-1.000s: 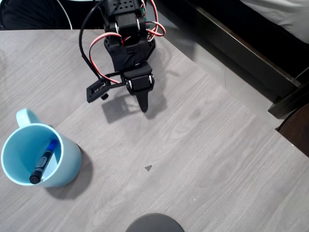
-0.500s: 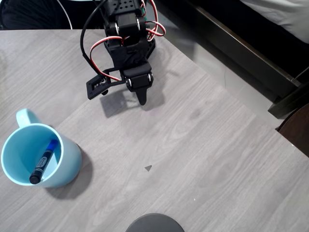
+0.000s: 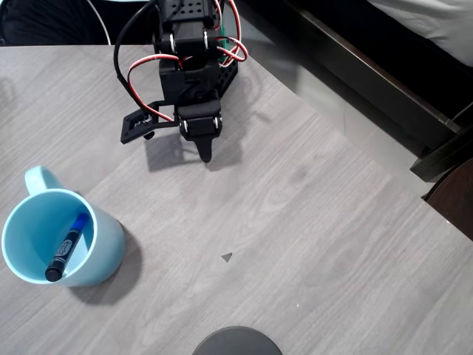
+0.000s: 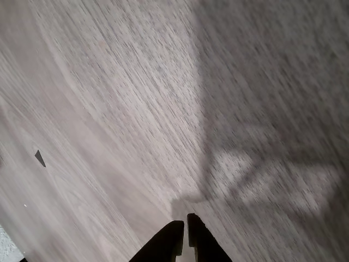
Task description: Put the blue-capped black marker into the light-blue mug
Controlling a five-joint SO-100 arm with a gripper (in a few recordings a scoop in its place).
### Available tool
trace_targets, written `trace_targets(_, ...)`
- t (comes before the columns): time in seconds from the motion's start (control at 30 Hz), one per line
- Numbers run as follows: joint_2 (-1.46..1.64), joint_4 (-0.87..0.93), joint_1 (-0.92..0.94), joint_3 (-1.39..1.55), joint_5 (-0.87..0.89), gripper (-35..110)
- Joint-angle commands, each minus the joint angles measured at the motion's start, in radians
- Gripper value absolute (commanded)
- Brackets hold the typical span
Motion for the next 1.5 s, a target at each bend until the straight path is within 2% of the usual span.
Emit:
trace_targets(0.0, 0.025, 0.012, 0.009, 0.005, 0.008, 0)
trace_targets(1.47, 0.025, 0.012, 0.009, 0.005, 0.008, 0)
